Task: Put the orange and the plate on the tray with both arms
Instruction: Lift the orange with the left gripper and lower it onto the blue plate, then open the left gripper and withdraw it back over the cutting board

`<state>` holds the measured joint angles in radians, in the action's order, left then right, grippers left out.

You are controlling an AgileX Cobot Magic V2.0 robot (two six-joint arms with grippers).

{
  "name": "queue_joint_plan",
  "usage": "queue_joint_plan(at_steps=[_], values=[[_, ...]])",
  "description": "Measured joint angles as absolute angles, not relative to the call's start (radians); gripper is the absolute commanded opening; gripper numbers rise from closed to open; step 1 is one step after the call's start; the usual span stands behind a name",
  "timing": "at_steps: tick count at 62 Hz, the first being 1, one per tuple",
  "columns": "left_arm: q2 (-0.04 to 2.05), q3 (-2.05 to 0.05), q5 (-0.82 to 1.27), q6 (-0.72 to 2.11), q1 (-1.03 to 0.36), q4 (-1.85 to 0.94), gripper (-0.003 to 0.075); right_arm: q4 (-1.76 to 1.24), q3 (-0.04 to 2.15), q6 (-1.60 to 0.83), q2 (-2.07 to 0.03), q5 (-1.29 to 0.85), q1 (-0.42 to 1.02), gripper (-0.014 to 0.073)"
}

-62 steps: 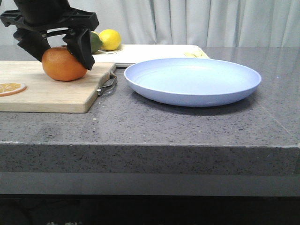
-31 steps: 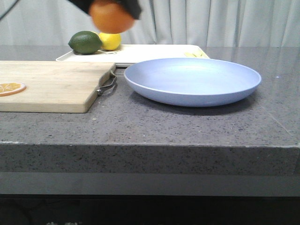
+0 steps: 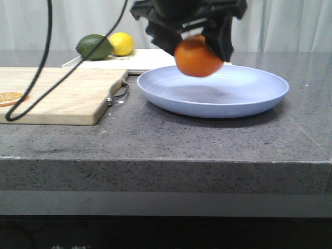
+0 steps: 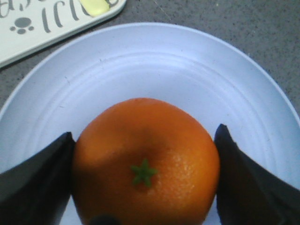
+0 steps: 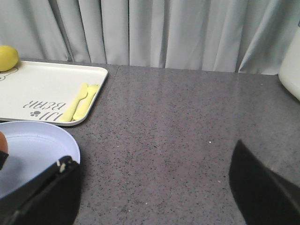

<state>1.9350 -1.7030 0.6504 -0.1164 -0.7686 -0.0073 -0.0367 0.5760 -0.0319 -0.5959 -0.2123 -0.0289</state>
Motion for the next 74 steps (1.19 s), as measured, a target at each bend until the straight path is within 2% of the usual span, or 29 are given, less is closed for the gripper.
queue_joint_plan(at_steps=[10,24,29,52,64,68,74], values=[[1.959,-1.703,0.644,-0.116,-0.778,-0.01,0.0329,-0.037,0.576,-0.032,-0.596,-0.211,-0.029,0.065],[1.96,-1.703,0.637,-0.116,-0.778,-0.01,0.0584,-0.037,0.576,-0.032,-0.596,-0.211,-0.029,0.065],[1.96,-1.703,0.637,-0.116,-0.778,-0.01,0.0613,-0.037,0.576,-0.032,-0.596,-0.211,-0.029,0.065],[1.96,-1.713,0.635,-0.116,-0.778,-0.007,0.0614,-0.037,0.576,-0.032,-0.596,-0.211,-0.029,0.065],[1.947,-1.825,0.75,-0.116,-0.778,0.054,0.0609,-0.037,0.576,-0.032,-0.596,-0.211,-0.029,0.065],[1.928,-1.866,0.799,-0.116,-0.778,0.074,0.0578,-0.037,0.576,-0.032,-0.596,-0.211,-0.029,0.065],[1.905,-1.911,0.873,-0.116,-0.778,0.095,0.0445,-0.037,0.576,-0.032,-0.596,-0.211,-0.029,0.065]])
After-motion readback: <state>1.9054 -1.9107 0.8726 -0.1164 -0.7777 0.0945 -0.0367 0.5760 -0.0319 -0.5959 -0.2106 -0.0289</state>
